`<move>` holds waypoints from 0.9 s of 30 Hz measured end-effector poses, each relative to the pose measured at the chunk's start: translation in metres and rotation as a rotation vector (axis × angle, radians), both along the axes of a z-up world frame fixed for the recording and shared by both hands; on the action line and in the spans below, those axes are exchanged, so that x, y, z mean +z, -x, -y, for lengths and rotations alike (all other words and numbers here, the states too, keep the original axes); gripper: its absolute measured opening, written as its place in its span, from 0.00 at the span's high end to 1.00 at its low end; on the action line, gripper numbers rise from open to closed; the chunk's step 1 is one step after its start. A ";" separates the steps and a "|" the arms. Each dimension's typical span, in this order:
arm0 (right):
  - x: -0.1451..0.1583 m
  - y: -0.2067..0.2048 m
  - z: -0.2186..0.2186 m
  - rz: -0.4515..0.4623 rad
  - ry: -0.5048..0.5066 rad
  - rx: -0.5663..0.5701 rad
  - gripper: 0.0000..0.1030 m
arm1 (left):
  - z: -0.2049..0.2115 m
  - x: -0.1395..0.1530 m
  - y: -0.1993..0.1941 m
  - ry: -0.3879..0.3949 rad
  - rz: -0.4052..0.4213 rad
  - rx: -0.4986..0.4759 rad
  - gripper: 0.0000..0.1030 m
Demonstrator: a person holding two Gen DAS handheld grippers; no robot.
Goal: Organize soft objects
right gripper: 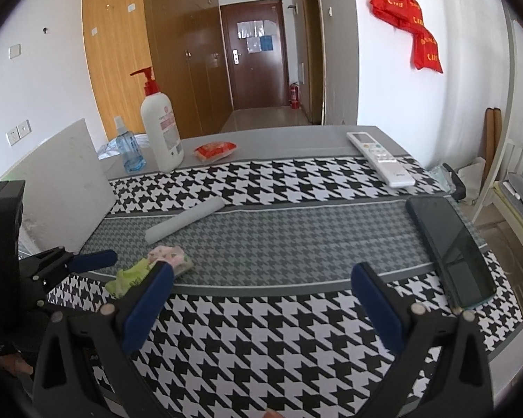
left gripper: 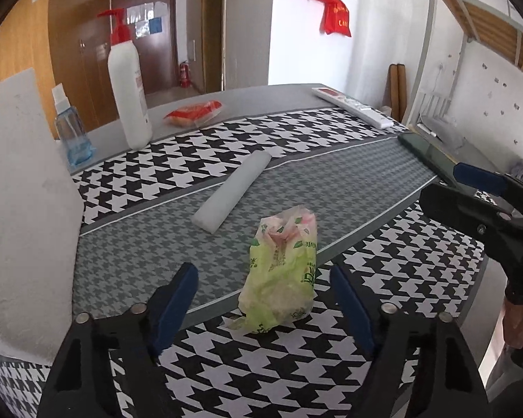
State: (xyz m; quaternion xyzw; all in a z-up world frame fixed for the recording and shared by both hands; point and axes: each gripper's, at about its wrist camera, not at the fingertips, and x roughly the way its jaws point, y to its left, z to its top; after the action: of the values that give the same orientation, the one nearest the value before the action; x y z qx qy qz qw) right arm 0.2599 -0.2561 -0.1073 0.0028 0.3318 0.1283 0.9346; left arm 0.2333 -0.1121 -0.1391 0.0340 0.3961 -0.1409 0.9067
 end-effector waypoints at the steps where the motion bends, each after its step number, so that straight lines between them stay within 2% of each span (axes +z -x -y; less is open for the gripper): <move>1: -0.001 -0.001 0.000 -0.002 0.000 0.000 0.00 | 0.000 0.000 -0.001 0.002 -0.001 0.001 0.26; 5: -0.002 -0.003 -0.002 -0.007 0.006 0.004 0.00 | 0.001 -0.002 -0.004 -0.004 -0.008 -0.008 0.34; 8: -0.003 -0.005 -0.004 -0.007 0.009 0.007 0.00 | 0.001 -0.007 -0.010 -0.002 -0.045 -0.013 0.39; 9: -0.003 -0.005 -0.005 -0.007 0.009 0.009 0.00 | 0.000 -0.009 -0.012 0.002 -0.058 -0.014 0.44; 10: -0.003 -0.005 -0.005 -0.008 0.011 0.009 0.00 | 0.000 -0.010 -0.013 0.003 -0.067 -0.013 0.45; 15: -0.005 -0.008 -0.005 -0.019 0.011 -0.001 0.00 | 0.001 -0.010 -0.014 0.002 -0.059 -0.016 0.65; 21: -0.005 -0.012 -0.009 -0.031 0.004 0.000 0.00 | -0.008 -0.006 -0.009 0.011 -0.034 -0.006 0.69; 27: -0.006 -0.015 -0.027 -0.041 0.019 0.034 0.00 | -0.030 0.003 0.001 0.007 0.012 0.058 0.69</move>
State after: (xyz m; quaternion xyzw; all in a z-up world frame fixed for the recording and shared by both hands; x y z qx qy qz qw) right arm 0.2754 -0.2287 -0.1135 -0.0092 0.3522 0.1408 0.9252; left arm 0.2323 -0.0821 -0.1358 0.0199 0.3908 -0.1157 0.9130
